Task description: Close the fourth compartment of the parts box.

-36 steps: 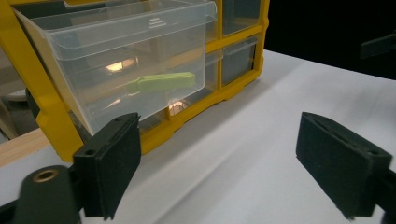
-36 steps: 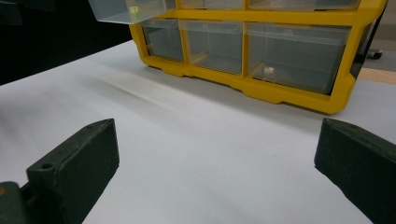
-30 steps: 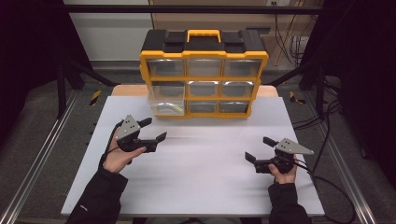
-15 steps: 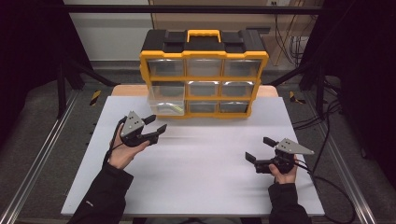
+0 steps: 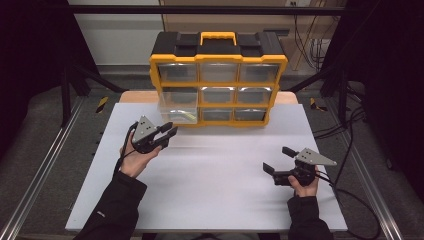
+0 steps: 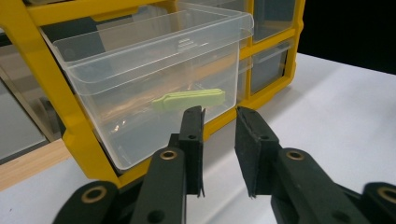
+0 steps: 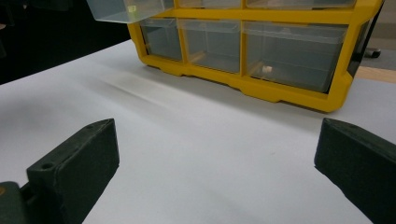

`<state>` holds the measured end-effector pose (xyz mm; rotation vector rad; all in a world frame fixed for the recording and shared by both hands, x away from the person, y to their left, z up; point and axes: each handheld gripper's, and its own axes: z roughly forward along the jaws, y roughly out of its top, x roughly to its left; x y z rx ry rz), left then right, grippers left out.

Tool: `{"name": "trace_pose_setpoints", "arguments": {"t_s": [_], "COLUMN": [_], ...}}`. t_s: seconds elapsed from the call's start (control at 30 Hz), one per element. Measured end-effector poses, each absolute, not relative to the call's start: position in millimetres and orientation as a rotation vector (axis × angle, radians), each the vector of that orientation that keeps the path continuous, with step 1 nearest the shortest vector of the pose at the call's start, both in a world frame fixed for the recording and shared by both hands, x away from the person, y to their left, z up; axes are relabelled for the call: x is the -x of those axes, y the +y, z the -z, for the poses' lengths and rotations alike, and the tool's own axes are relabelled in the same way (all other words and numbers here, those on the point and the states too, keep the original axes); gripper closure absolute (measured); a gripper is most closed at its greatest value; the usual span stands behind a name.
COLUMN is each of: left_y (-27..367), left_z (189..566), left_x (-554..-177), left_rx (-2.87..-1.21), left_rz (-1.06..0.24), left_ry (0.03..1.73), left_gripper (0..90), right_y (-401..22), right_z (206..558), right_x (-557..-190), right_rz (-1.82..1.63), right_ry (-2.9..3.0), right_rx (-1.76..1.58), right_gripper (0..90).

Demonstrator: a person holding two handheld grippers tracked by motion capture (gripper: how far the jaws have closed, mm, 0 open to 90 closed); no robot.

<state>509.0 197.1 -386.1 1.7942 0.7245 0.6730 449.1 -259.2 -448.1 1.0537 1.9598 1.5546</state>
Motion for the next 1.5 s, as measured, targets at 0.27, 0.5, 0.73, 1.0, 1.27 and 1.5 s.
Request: {"name": "trace_pose_setpoints", "arguments": {"t_s": [0.27,0.5,0.73,1.0,1.27,1.5], "left_y": [196.9,194.1,192.2,188.9,187.2,185.8], "left_z": [386.7,384.9,384.7,382.3,383.7,384.6], "left_x": [-514.7,-518.7,-525.0,-531.9,-537.6,-542.2], "left_rx": [-1.791,-1.78,-1.785,-1.801,-1.809,-1.806], "left_rz": [-0.67,-0.678,-0.674,-0.682,-0.691,-0.696], "left_ry": [0.74,0.751,0.768,0.776,0.784,0.792], "left_gripper": [81.3,85.7,89.3,89.6,89.6,89.5], "right_y": [-258.9,-258.3,-258.5,-258.7,-259.7,-260.3], "right_z": [448.5,448.9,448.7,448.8,448.3,447.9], "right_x": [-449.3,-449.5,-449.1,-449.4,-449.1,-448.8], "right_rz": [-1.551,-1.552,-1.553,-1.552,-1.557,-1.56], "right_ry": [1.965,1.968,1.967,1.966,1.961,1.958], "right_rx": [-1.053,-1.052,-1.053,-1.049,-1.051,-1.053], "right_gripper": [0.4,0.4,0.4,0.4,0.4,0.4]}}
